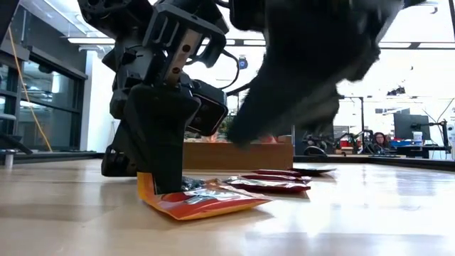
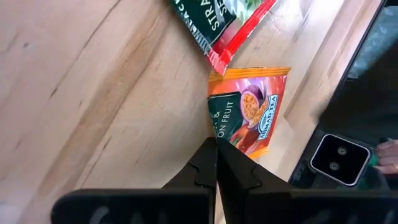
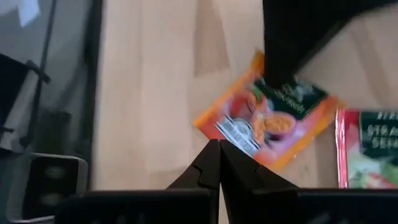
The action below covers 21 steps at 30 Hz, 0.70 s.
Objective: Pick & Place Tea
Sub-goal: Put the orange tea bag into the middle section of the wooden organizer
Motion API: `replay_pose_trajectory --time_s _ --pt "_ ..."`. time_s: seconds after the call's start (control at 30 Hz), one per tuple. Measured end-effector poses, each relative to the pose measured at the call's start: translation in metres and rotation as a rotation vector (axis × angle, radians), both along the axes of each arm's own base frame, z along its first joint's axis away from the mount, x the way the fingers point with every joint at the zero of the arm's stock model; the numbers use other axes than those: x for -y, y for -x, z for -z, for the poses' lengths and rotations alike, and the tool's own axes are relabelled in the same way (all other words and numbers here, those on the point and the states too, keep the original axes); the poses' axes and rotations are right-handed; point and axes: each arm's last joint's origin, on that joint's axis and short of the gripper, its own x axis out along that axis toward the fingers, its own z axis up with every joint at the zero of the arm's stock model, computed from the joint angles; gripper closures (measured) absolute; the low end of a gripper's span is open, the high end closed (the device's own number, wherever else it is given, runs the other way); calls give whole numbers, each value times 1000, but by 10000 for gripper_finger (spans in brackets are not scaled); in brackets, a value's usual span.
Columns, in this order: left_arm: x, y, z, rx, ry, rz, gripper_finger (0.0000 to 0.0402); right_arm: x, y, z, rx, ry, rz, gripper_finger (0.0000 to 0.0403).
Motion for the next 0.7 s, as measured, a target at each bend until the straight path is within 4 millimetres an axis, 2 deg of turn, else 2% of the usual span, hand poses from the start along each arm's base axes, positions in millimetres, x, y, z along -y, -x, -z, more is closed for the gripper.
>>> replay_pose_trajectory --time_s 0.17,0.37,0.43,0.57,0.7 --pt "0 0 -1 9 -16 -6 401 5 7 -29 30 15 15 402" --pt "-2 5 -15 22 -44 13 401 20 27 -79 81 92 105 402" --pt "-5 12 -16 -25 -85 25 401 26 34 -96 109 114 140 402" --pt "-10 24 -34 -51 -158 50 401 38 50 -127 169 150 201 402" --pt "-14 36 -49 -41 -236 82 401 48 64 -150 213 178 242 402"
